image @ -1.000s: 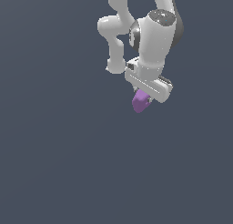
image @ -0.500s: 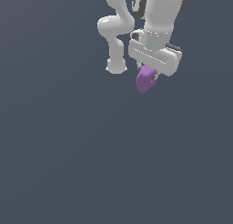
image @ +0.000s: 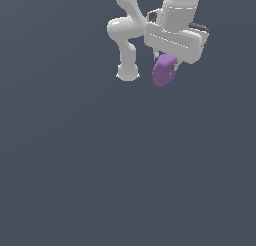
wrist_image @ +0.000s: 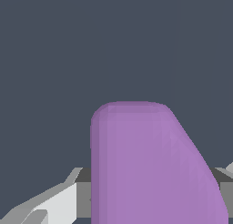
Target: Pick up the object and move it to a goal position.
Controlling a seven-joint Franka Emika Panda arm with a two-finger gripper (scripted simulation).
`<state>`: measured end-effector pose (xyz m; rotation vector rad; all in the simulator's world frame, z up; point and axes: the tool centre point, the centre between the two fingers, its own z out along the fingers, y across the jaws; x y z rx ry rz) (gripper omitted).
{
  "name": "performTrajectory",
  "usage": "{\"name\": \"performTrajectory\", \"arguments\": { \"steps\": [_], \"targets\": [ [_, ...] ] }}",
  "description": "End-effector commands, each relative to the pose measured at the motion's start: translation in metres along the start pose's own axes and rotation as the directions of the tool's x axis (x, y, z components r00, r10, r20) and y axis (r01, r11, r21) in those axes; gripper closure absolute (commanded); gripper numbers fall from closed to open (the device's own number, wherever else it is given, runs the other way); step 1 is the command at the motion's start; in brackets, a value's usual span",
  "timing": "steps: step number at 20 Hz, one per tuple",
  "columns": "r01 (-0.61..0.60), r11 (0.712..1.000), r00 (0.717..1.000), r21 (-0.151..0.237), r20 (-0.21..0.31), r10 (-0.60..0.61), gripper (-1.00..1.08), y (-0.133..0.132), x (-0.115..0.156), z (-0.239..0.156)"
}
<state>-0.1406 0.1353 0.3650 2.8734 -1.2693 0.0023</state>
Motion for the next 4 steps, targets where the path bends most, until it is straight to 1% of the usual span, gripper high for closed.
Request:
{"name": "performTrajectory", "arguments": {
  "steps": [1, 4],
  "targets": [
    [0.0, 1.0, 1.0, -0.001, 0.001, 0.0, 1.08, 0.0015, -0.0027, -0.0059],
    [0.0, 1.0, 1.0, 0.0, 0.001, 0.0, 1.08, 0.0016, -0.0035, -0.008]
  ]
}}
